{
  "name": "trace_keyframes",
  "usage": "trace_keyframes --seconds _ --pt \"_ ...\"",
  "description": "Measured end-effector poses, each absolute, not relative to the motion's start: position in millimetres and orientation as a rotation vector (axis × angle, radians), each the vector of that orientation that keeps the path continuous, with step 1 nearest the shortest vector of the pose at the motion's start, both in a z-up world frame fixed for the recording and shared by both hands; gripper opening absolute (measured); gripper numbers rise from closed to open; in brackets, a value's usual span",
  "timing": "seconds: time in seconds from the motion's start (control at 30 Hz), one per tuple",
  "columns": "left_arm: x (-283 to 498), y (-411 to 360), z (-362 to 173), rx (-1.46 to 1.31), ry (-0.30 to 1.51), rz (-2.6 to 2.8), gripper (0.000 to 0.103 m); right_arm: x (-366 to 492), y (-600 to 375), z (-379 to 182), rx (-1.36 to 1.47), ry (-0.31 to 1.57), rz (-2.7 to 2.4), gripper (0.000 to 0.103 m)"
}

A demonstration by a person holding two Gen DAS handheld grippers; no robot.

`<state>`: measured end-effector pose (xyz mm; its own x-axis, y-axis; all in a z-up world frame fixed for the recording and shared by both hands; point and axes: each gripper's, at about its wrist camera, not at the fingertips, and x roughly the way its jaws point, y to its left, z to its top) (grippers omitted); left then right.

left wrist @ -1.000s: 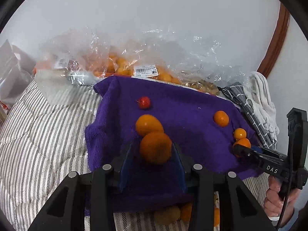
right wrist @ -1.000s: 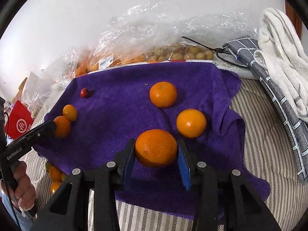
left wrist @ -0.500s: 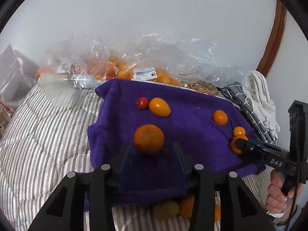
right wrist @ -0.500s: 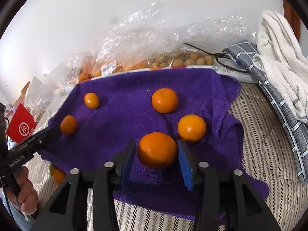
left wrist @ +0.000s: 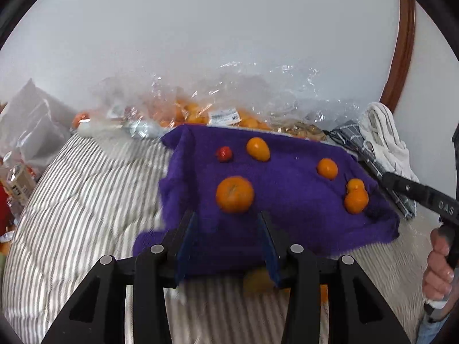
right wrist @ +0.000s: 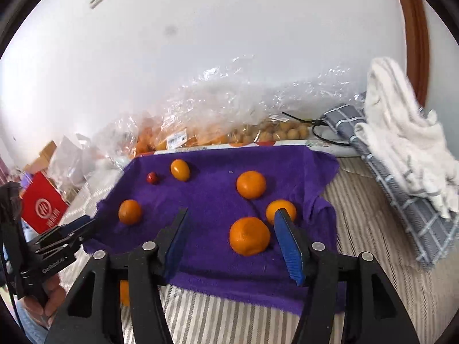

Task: Organize fruits
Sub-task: 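Open the right tool onto the towel while the left tool releases its orange there, then grasp an orange from the pile with the right tool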

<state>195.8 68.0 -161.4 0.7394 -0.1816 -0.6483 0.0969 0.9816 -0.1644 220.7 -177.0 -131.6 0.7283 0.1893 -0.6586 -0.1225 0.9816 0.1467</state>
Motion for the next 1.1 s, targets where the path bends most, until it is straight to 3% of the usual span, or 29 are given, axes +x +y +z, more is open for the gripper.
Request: trace_keyframes --seconds 0.1,0.6,0.93,1.1 --pt "175 76 -167 -0.084 0.743 -0.149 0.041 210 -164 -135 0.03 0.765 0.173 0.045" --pt "134 139 -190 -0.146 0.916 -0.01 0.045 157 -88 -162 -0.027 0.854 0.371 0.046" --pt "130 140 -192 -0.117 0.918 0.023 0.045 162 -47 -186 -0.143 0.907 0.347 0.046" --pt "130 141 -192 -0.131 0.917 0.018 0.045 166 -38 -199 -0.188 0.929 0.319 0.037"
